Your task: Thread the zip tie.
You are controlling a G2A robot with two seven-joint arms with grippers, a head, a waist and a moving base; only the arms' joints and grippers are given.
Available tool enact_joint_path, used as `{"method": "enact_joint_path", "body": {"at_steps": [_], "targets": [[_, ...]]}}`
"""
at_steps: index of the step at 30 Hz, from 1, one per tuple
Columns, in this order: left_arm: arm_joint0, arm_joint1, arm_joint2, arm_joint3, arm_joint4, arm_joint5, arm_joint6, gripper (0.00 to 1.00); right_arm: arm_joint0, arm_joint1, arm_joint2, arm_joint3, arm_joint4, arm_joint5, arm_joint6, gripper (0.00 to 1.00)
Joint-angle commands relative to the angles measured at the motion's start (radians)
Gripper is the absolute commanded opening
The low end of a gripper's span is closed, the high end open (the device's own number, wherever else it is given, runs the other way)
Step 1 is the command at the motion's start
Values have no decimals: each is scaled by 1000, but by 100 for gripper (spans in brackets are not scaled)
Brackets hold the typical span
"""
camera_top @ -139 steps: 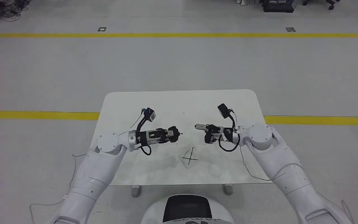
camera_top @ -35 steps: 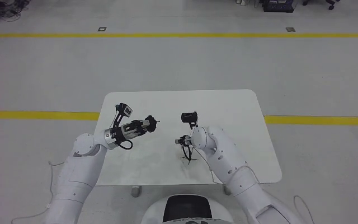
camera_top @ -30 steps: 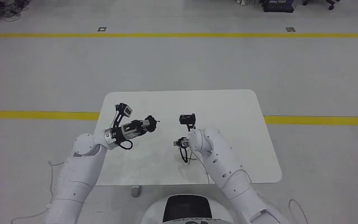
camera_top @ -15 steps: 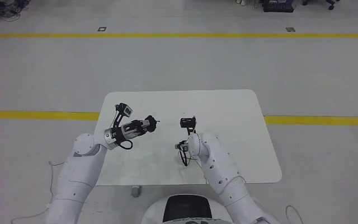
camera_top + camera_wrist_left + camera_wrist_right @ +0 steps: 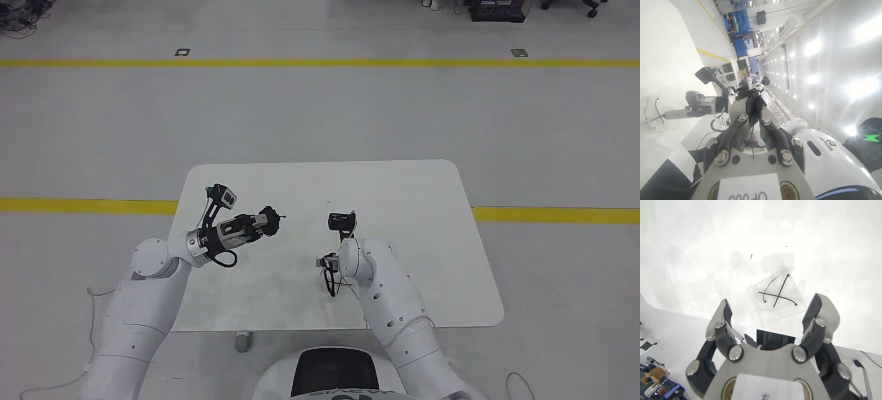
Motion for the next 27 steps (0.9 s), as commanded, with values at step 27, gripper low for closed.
{"method": "enact_joint_path", "body": {"at_steps": [27], "targets": [[0,0,0,0,0,0,0,0,3,0,10,6,76,0,75,100]]}}
